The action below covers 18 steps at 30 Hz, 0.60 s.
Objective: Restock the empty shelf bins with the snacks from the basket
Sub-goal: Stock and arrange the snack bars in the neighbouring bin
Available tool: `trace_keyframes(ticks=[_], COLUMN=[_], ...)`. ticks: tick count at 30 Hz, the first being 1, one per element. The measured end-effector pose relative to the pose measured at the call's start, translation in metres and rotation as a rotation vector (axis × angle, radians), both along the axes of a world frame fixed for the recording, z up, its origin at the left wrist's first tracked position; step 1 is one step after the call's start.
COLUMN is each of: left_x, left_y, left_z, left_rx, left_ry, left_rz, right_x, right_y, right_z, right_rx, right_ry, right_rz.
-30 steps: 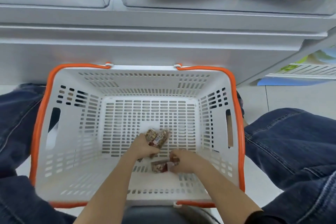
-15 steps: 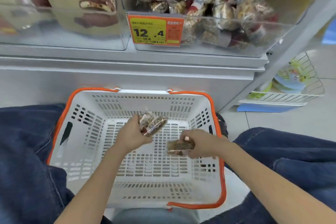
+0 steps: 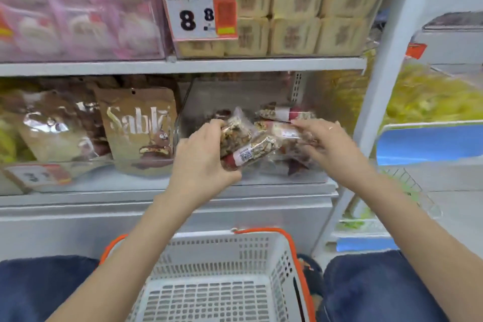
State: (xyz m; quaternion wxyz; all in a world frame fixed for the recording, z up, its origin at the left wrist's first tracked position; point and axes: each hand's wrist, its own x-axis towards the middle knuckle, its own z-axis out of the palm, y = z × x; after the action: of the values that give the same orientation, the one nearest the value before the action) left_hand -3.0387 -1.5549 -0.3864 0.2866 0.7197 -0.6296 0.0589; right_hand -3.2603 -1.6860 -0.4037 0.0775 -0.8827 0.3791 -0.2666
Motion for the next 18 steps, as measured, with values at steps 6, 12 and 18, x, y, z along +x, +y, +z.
trace_keyframes(ticks=[6,12,18], left_x=[0.004,0.014,0.01], left_y=[-0.069,-0.117,-0.16], left_z=[0.009,0.012,0.027], left_rx=[0.143,0.346,0.403], left_ry=[-0.132,-0.198,-0.024], left_rz=[-0.033,-0.073,-0.151], right_x=[0.043,0.047,0.041], right_y=[-0.05,-0.105,-0.102], right_z=[-0.026,-0.012,0.01], right_rx=[0.092,0.357,0.405], right_ry=[0.152,0.07,-0.217], right_rz=[-0.09,-0.231,-0.19])
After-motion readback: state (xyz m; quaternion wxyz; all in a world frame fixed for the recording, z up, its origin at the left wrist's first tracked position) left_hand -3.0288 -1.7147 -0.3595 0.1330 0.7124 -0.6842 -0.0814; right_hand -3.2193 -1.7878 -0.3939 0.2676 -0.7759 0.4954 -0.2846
